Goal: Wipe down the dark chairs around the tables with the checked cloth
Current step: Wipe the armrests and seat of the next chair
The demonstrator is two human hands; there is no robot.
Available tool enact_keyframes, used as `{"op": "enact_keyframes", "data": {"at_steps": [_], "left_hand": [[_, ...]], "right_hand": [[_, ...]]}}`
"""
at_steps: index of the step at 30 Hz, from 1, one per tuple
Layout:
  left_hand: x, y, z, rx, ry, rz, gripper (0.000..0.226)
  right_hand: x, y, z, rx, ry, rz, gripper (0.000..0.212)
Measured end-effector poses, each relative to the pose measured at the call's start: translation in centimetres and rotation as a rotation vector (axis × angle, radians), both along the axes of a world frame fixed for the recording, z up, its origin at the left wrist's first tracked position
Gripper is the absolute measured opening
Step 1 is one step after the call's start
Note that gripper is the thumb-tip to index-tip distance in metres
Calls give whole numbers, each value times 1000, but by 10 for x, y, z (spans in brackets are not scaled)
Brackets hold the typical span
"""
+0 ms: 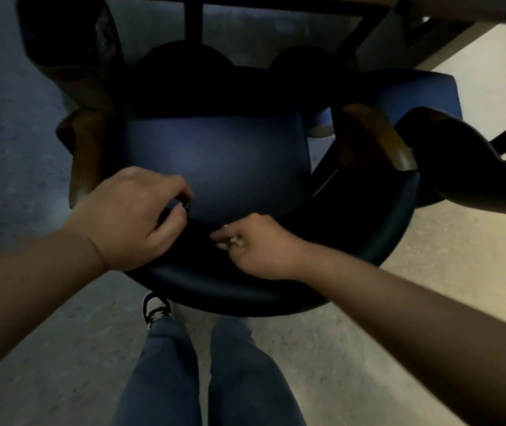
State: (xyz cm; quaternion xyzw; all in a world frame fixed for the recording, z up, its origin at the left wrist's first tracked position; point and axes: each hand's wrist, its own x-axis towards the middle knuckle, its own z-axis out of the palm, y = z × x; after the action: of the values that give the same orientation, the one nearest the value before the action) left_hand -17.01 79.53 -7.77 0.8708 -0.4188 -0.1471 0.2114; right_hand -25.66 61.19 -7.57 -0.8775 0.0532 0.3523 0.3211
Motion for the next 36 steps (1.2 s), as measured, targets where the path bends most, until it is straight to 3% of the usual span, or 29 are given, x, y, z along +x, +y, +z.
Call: {"op": "enact_keyframes", "data": {"at_steps": [4,11,15,18,20,23,27,36], "left_hand": [[0,2,-2,-11,-18,4,37],[-1,4,-7,-42,-38,16,36],[-2,4,-5,-63,-45,23,36],[-2,4,-4,-76,-56,18,37],[-2,4,-4,-80,-60,14,37],[-2,3,-4,-88,-58,12,37],[-3,3,-5,-93,-65,9,37],[-3,3,-6,-80,-63,20,37]], "right_hand": [[-3,-62,12,-81,138,121,43],[39,-157,0,-685,148,530,27],[59,-174,-9,-1035,180,680,50],[57,-165,-5,-1222,0,878,71],[51,-158,-5,-1226,-39,936,68],[49,-151,-1,-1154,139,784,67],[57,-156,-1,-1062,278,750,42],[63,-131,-56,-976,230,526,36]]}}
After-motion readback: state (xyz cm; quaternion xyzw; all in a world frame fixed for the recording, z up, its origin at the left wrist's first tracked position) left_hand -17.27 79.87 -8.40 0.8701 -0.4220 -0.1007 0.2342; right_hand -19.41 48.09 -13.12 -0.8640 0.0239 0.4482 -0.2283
